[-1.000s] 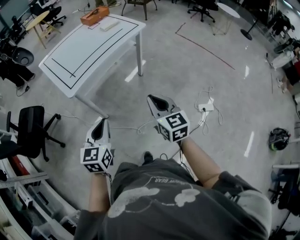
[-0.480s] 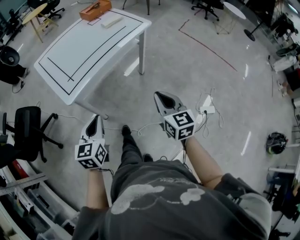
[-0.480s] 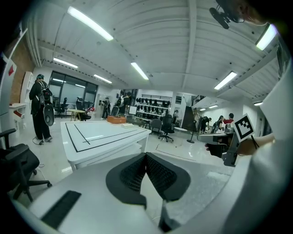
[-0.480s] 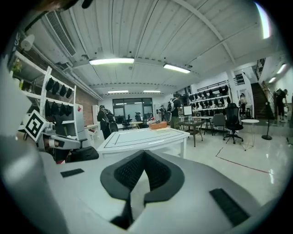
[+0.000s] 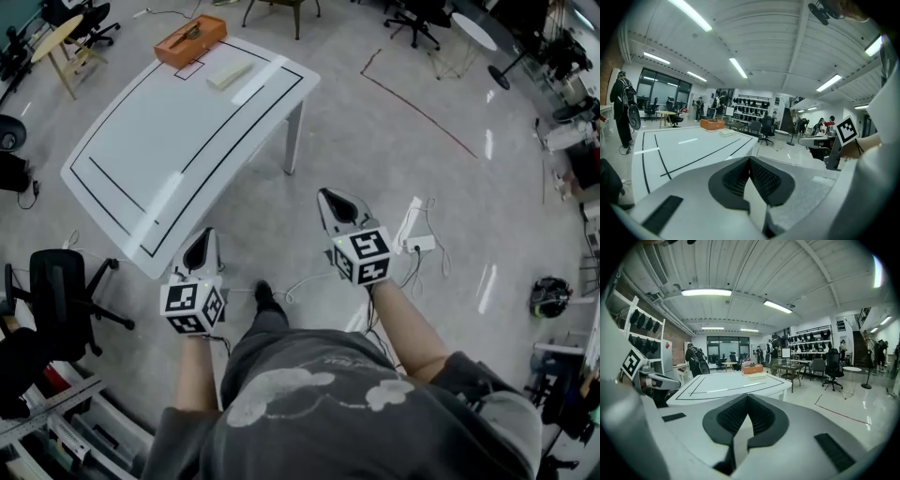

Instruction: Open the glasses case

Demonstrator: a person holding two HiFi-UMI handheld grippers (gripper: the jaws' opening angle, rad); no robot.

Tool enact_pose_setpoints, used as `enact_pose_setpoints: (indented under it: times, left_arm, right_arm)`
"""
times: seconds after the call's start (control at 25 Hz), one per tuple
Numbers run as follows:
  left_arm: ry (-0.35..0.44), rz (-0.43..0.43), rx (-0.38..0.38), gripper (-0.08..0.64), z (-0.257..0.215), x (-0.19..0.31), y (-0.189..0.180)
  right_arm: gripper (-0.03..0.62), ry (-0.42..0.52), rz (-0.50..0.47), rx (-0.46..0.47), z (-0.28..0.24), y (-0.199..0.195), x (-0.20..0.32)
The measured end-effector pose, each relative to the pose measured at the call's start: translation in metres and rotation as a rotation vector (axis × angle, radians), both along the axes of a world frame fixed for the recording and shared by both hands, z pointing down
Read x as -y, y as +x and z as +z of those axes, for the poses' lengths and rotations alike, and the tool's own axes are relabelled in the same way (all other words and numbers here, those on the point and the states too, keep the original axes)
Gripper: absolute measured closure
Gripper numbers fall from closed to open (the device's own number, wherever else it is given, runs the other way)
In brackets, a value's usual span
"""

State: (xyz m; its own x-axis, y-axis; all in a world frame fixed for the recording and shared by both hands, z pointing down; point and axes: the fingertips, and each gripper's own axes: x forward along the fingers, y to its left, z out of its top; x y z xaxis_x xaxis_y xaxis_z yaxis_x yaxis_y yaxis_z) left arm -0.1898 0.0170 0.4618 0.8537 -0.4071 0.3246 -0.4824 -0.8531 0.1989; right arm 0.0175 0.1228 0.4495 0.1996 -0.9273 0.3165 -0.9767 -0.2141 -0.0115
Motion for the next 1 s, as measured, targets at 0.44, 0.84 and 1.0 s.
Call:
enact_pose_setpoints:
  times: [0.44,0.84,1.0]
  left_arm:
    - [-0.015,0.053,0.026,0.557,0.004,0.123,0.032]
    - [-0.031,0.021,0.007,0.557,0.013,0.168,0.069]
    - [-0.018,-0.031,0.022,0.557,0.015,0.189,0.093]
  right_arm:
    - [0.592,-0.005,-0.003,0.003,-0.012,0.031,0.132]
    - [0.592,-0.012,-0.037,-0.033,-0.007,0.073,0.182]
    - [0.591,0.016,-0.077,-0.029,-0.005,0.116,0.221]
